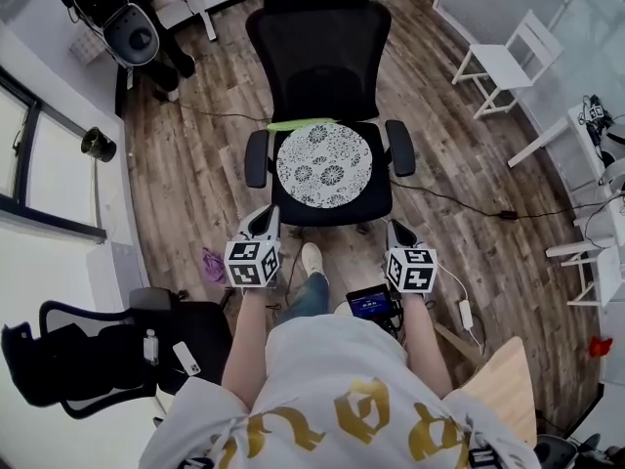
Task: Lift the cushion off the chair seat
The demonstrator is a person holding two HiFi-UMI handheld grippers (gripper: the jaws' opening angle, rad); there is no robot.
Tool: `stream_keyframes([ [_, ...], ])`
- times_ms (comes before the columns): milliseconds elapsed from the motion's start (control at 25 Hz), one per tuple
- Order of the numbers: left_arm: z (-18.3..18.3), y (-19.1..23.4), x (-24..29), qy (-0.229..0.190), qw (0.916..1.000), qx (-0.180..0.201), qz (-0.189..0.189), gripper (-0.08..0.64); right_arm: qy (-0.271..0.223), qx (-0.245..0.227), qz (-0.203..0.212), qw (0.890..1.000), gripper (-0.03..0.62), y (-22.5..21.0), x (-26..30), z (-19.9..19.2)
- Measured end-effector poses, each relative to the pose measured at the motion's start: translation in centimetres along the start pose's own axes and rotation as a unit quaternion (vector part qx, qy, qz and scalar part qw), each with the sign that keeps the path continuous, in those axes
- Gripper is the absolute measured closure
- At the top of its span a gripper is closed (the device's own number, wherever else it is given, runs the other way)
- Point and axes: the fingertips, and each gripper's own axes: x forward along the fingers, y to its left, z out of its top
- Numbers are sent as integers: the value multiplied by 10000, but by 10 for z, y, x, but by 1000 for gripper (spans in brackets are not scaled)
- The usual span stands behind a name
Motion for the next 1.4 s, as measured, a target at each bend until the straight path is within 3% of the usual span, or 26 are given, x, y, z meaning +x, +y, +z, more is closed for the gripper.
stream_keyframes([
  [360, 43, 62, 118, 348, 9992, -47, -214, 550, 328, -123, -99, 9993, 580, -8, 104, 63],
  [680, 67, 93, 190, 452, 9952, 647, -569, 549, 614, -74, -292, 9977, 580, -7, 182, 90],
  [800, 65, 103, 211, 604, 9942, 537, -714, 549, 469, 205, -238, 9984, 580, -5, 198, 101],
  [920, 66, 120, 228, 725, 9943, 523, -589, 549, 406, 246, -239, 9986, 580, -4, 213, 110],
  [1400, 77, 140, 267, 774, 9960, 195, -404, 549, 498, 439, -885, 9939, 581, -46, 210, 98],
])
